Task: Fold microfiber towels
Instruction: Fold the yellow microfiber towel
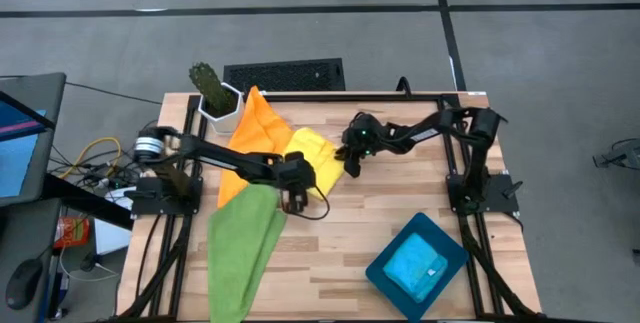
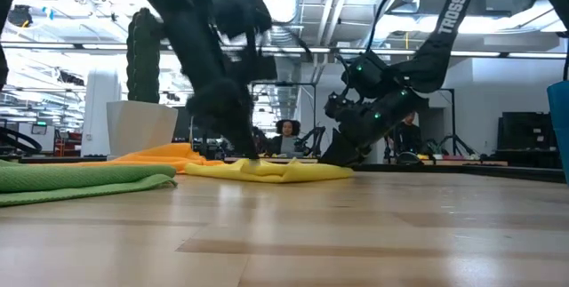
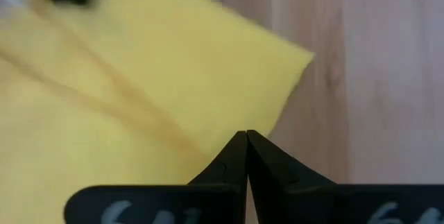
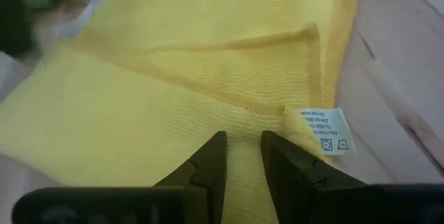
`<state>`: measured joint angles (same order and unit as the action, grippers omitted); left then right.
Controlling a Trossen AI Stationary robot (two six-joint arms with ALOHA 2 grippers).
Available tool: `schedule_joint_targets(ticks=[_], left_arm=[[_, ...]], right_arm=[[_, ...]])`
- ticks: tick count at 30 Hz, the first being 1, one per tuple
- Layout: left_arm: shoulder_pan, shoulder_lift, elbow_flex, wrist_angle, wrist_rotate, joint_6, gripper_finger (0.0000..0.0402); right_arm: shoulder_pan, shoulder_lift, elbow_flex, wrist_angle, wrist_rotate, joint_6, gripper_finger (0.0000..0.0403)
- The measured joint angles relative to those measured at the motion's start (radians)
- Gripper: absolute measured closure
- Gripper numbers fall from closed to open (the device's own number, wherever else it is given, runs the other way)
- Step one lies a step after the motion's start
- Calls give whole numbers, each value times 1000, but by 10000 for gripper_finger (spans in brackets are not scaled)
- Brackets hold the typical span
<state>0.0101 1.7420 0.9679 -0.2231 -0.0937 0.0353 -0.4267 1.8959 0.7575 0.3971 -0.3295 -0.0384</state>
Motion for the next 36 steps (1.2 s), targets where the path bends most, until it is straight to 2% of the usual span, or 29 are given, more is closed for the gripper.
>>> schedule_joint_targets(ticks=[5, 8, 13, 19, 25, 29, 33, 36], left_arm=[[-4, -104, 3, -105, 2, 1, 401], [-5, -140, 3, -81, -15, -69, 401], [-12, -99, -23, 312, 24, -118, 401], [-40, 87, -30, 456, 31, -211, 401], [-65, 221, -26, 475, 24, -361, 401], [-87, 221, -26, 457, -2, -372, 401], [-106, 211, -25, 401, 5, -387, 401], [-133, 208, -23, 353, 1, -404, 401]], right_arm=[[13, -15, -2, 1, 4, 68, 285], [33, -16, -2, 27, 4, 102, 285], [66, -17, -1, 109, 25, 129, 285], [65, -17, 5, 111, 29, 128, 285], [39, -18, 5, 110, 24, 120, 285], [54, -19, 6, 123, -24, 100, 285], [90, -19, 6, 130, -24, 67, 285], [100, -67, 4, 141, -16, 72, 285]])
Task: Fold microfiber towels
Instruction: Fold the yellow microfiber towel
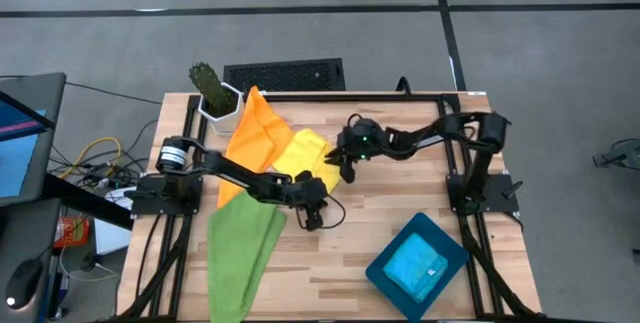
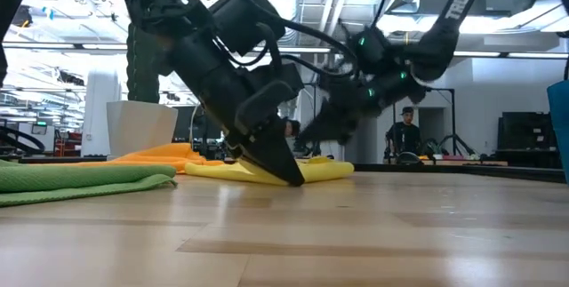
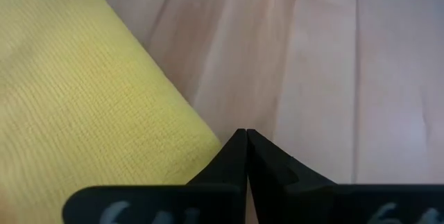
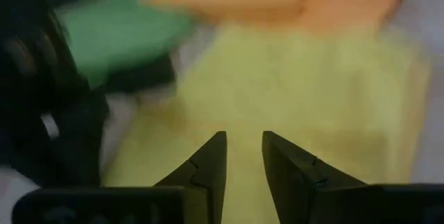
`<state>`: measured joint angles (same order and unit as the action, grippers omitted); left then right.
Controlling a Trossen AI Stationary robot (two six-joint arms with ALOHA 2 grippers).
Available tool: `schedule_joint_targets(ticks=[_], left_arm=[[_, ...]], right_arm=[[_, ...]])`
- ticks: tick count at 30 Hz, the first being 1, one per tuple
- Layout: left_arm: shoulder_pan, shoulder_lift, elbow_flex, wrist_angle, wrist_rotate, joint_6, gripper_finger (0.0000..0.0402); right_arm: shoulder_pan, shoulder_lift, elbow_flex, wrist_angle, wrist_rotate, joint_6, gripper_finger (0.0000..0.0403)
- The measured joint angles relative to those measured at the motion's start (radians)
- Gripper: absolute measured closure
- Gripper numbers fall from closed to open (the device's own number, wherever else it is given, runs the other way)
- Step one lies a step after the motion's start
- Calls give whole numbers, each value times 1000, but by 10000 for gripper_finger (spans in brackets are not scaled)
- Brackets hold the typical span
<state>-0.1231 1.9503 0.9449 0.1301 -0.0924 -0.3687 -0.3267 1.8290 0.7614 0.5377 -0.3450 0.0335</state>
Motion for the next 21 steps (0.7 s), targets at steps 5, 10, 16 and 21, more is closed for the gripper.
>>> schedule_joint_targets(ticks=[5, 10, 16, 21], left_arm=[[-35, -3, -1, -32, -8, 7, 401], [-58, -43, -1, -126, 8, 32, 401], [-100, -137, -10, -321, 29, 53, 401], [-163, -270, -11, -535, -11, -39, 401]], right_arm=[[13, -33, 2, 22, 47, -46, 285], [16, 10, 2, -47, 60, -44, 285], [32, 39, 1, -141, 60, -24, 285], [57, 35, 1, -173, 87, 26, 287]])
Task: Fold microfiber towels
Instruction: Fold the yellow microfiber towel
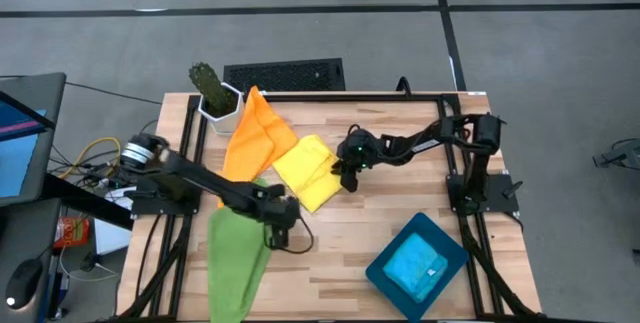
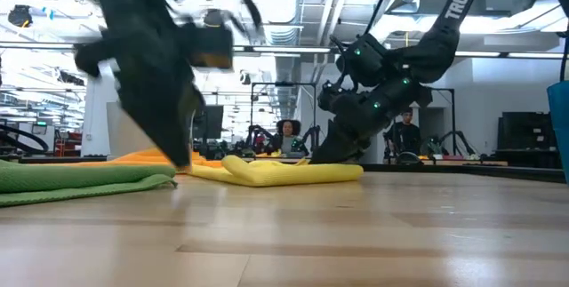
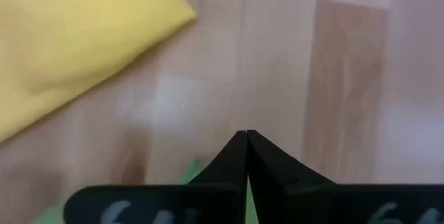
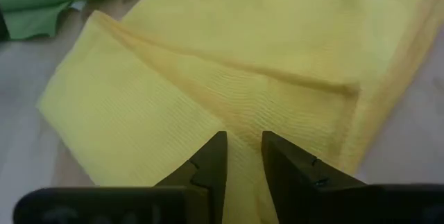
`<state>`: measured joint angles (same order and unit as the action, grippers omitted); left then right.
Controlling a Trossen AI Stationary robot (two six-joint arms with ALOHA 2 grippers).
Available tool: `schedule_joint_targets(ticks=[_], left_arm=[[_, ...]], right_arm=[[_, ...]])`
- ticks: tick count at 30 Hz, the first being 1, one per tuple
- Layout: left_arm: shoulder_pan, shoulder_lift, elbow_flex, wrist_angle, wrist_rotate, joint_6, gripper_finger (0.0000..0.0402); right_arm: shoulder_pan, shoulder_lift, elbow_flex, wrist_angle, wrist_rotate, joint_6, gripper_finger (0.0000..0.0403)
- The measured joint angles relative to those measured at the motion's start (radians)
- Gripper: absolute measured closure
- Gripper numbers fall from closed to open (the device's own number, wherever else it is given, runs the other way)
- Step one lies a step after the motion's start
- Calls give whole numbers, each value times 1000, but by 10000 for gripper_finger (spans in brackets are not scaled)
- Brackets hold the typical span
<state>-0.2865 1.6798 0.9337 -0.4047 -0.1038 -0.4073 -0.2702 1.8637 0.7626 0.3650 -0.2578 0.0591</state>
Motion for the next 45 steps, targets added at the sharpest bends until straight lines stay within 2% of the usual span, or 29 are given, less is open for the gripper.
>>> schedule_joint_targets(ticks=[3, 5, 8, 10, 12, 16, 20, 24, 27, 31, 36, 41, 45], left_arm=[[-55, -99, 0, -93, -154, -128, 401], [-89, -157, 0, -81, -333, -240, 401], [-113, -188, -18, 64, -617, -362, 401], [-102, -179, -70, 222, -704, -388, 401], [-76, -130, -118, 421, -705, -382, 401], [-39, -6, -154, 592, -686, -385, 401], [-13, 91, -155, 598, -702, -464, 401], [-11, 136, -154, 597, -627, -508, 401], [-25, 142, -154, 542, -580, -524, 401], [-32, 143, -154, 413, -572, -553, 401], [-32, 141, -151, 375, -550, -543, 401], [-30, 140, -151, 375, -537, -525, 401], [-29, 139, -151, 368, -501, -464, 401]], right_arm=[[16, -8, 0, 10, 2, 20, 294], [25, -34, -2, 41, 2, 8, 301], [34, -64, 1, 119, 8, -5, 313], [34, -67, 1, 163, 14, -6, 320], [34, -67, 1, 167, 18, -5, 325], [34, -65, 1, 139, 18, -14, 332], [34, -64, 0, 129, 18, -15, 333], [34, -64, 0, 119, 17, -15, 333], [34, -64, 0, 121, 16, -30, 333], [35, -66, 0, 130, 10, -92, 333], [19, -18, 1, 155, 29, -173, 333], [-17, 74, 2, 139, 32, -151, 333], [-27, 89, 0, 102, 18, -88, 333]])
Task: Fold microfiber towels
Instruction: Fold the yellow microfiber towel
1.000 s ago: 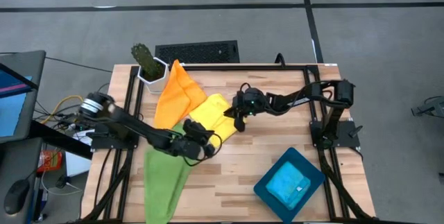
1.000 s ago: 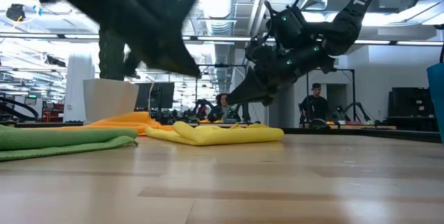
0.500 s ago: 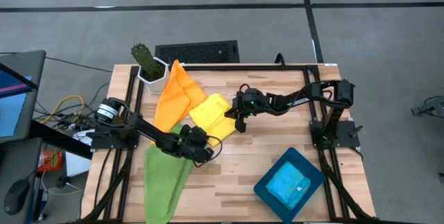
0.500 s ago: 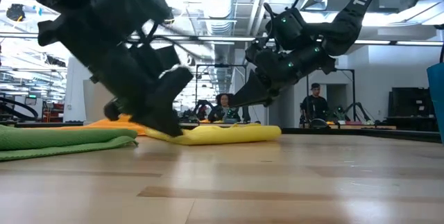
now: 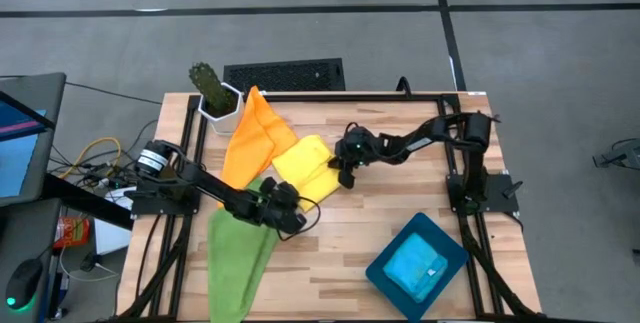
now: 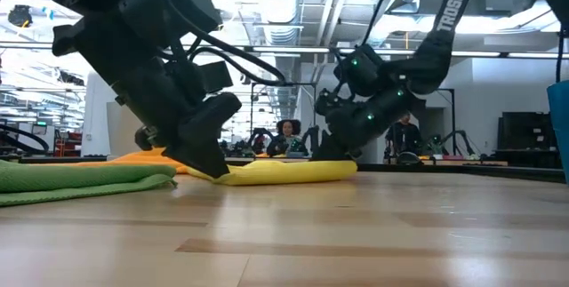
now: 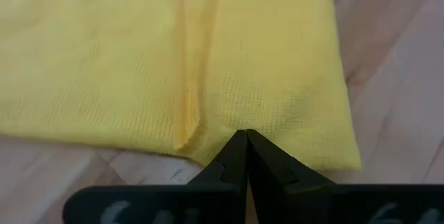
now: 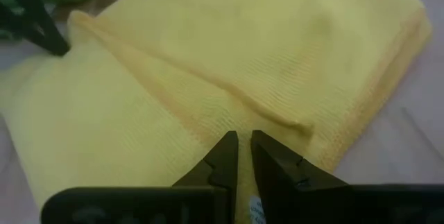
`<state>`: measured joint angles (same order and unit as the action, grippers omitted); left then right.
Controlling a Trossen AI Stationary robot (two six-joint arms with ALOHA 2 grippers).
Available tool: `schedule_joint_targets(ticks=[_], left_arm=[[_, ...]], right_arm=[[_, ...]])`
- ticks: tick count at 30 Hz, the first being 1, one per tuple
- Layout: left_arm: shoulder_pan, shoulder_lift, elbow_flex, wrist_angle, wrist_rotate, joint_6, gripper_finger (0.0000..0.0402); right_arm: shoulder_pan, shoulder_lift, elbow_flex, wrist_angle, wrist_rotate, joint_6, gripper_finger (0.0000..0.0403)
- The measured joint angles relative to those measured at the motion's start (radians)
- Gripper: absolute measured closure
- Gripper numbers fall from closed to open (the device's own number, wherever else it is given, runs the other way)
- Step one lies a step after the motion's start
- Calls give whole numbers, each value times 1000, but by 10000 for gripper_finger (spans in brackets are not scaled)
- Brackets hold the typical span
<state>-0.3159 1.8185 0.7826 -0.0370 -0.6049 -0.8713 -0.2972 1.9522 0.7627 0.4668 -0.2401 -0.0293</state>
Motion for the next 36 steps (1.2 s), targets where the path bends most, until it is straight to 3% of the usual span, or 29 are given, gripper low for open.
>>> schedule_joint_targets(ticks=[15, 22, 27, 31, 36], left_arm=[[66, -2, 61, -45, 147, 478, 401], [85, -11, 169, -133, 154, 471, 401], [99, -31, 221, -166, 133, 472, 401], [107, -38, 222, -153, 125, 467, 402], [106, -38, 180, -74, 135, 468, 402]], right_arm=[[143, -264, -273, -23, 62, 239, 384], [159, -426, -278, -58, 182, 231, 369], [137, -526, -286, -31, 148, 239, 361], [203, -521, -365, 85, 96, 239, 373], [296, -421, -487, 283, 144, 311, 394]])
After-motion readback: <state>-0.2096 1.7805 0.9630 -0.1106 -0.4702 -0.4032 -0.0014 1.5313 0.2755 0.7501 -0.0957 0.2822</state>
